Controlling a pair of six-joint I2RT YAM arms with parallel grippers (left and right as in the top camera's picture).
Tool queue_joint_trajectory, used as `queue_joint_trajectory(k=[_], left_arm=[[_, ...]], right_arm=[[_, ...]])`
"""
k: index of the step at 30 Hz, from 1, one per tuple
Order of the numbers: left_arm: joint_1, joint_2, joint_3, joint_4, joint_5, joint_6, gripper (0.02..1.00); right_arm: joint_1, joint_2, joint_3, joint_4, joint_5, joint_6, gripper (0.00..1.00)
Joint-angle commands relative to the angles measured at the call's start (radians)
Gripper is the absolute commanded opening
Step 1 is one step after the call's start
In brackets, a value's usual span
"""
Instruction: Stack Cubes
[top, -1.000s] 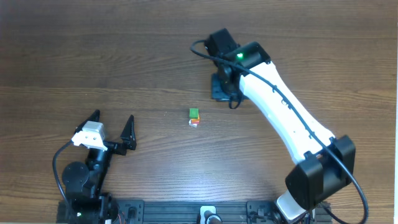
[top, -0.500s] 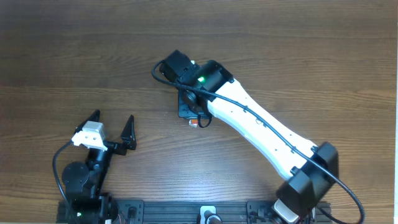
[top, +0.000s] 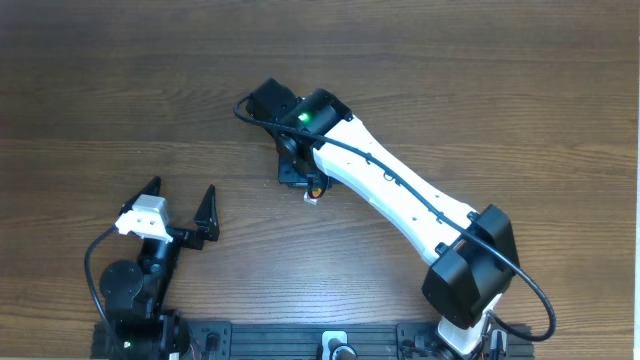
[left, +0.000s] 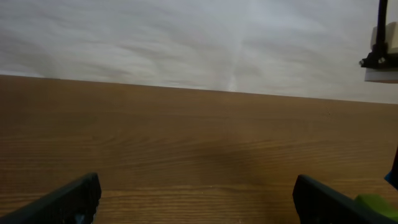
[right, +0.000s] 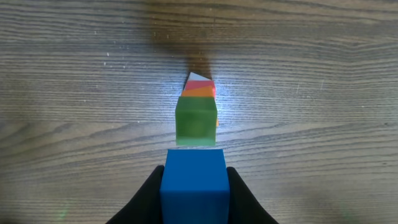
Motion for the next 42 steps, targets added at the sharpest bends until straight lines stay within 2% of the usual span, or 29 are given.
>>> queue_joint_trajectory(k=[1, 42], left_arm=[[-0.004, -0.008, -0.004, -0.003, -0.004, 0.015, 0.996], [-0.004, -0.008, -0.004, -0.003, -0.004, 0.015, 1.0]], right_arm=[[-0.011, 0.027, 0.024, -0.004, -0.002, 0.007, 0.012], [-0.024, 0.088, 0.024, 0.032, -0.009, 0.01, 0.012]])
